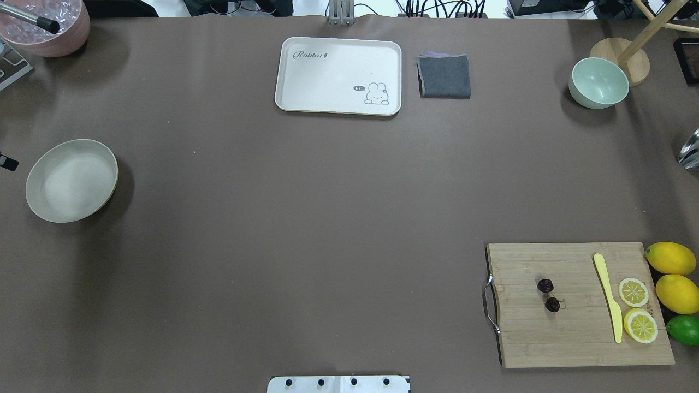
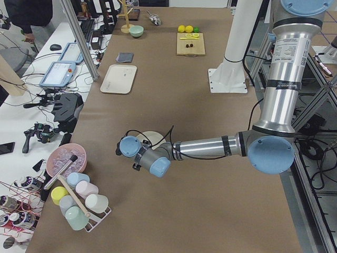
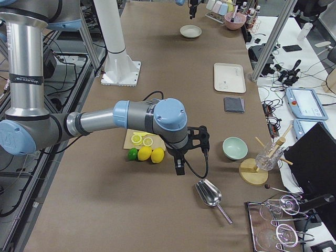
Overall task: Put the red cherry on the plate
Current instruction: 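Lower the left gripper to the rim of the pale green plate and grasp it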
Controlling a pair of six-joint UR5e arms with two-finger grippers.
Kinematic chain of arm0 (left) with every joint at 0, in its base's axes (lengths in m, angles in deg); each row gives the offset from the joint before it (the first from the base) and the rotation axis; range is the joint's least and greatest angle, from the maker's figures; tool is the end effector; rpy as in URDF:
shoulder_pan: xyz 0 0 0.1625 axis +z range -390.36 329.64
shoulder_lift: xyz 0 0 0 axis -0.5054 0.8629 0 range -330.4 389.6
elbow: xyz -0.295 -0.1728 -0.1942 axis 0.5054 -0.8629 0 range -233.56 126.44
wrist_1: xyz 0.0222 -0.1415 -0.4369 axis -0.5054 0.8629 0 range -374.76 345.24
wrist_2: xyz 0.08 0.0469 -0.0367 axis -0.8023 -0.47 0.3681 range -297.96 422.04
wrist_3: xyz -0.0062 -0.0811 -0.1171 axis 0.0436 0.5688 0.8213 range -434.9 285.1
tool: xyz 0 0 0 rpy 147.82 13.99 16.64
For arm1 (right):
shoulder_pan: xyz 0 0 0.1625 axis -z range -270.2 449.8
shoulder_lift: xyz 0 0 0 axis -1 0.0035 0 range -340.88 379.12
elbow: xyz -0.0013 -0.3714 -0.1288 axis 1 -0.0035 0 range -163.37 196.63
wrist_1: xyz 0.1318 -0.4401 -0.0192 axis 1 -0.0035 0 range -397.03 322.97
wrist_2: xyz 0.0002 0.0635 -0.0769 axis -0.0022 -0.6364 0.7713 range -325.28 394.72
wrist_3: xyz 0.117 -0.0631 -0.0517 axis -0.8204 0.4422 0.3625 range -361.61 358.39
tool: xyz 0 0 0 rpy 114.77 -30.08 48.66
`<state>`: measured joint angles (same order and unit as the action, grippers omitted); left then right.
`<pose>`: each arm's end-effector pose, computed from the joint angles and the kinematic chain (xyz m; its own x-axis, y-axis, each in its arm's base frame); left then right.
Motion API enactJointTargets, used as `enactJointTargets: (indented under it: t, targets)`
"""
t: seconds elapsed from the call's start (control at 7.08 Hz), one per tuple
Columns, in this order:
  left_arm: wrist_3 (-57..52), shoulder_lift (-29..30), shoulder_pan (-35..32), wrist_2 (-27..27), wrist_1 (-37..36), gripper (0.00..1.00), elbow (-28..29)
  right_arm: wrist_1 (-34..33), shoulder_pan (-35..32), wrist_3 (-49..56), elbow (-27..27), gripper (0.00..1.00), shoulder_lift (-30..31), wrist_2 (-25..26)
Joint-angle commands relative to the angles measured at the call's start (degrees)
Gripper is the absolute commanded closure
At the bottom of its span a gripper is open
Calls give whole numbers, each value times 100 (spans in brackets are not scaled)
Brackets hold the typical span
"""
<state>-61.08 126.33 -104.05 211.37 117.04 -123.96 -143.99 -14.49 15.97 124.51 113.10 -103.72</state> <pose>0.1575 -0.5765 0.6665 0.4207 0.3263 -0.8465 -0.1498 0.9453 0.2899 0.1478 -0.4726 0.5486 0.6780 -0.0994 0.7284 -0.0438 0.9836 0.1750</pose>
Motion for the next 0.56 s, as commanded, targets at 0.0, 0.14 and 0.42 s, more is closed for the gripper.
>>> enactJointTargets:
  t: [0.0, 0.14, 0.42]
  targets:
    - [514, 12, 319, -376, 713, 3, 227, 0, -38, 8, 39, 0, 41, 1]
    - [569, 12, 416, -543, 855, 3, 263, 0, -47, 8, 48, 0, 59, 1]
    - [569, 3, 435, -571, 1232, 3, 490, 0, -82, 17, 92, 0, 121, 1]
